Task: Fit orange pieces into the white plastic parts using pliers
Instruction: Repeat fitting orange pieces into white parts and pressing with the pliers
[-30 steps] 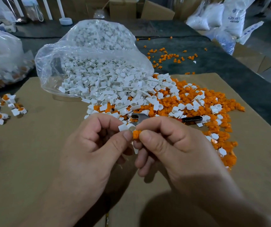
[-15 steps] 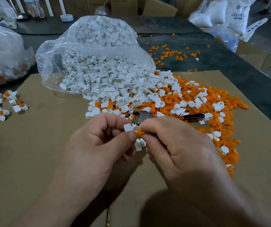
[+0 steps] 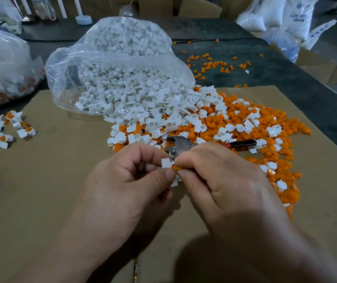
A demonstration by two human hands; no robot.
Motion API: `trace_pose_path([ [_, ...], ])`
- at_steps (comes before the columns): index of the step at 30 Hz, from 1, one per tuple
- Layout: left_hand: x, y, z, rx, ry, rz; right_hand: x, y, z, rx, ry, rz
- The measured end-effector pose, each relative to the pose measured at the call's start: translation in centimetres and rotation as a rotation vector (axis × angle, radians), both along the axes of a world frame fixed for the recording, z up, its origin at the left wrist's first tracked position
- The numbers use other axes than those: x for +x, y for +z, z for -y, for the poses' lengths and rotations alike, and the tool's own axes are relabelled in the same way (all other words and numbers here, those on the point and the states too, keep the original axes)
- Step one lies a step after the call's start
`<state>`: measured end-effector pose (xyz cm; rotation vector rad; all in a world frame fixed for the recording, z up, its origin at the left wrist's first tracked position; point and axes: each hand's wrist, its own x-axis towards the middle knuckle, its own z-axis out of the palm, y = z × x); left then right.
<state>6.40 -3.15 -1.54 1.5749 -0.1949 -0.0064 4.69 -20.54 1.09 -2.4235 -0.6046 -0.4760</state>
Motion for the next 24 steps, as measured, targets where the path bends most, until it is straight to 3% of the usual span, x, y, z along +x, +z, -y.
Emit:
trace_pose_path([
  [2, -0.1, 0.1, 0.1, 0.002, 0.011, 0.002, -0.1, 0.0, -0.1, -0.003, 0.012, 0.018],
  [9, -0.5, 0.0, 0.1, 0.287, 0.051, 0.119, 0.8, -0.5, -0.5, -0.181, -0.007, -0.078],
  [14, -0.2, -0.6, 0.1, 0.055, 0.022, -0.013, 0.7, -0.4, -0.4, -0.170, -0.004, -0.016],
  [24, -0.2, -0.2, 0.3, 0.039, 0.047, -0.037, 0.6, 0.7, -0.7, -0.202, 0.009, -0.152],
])
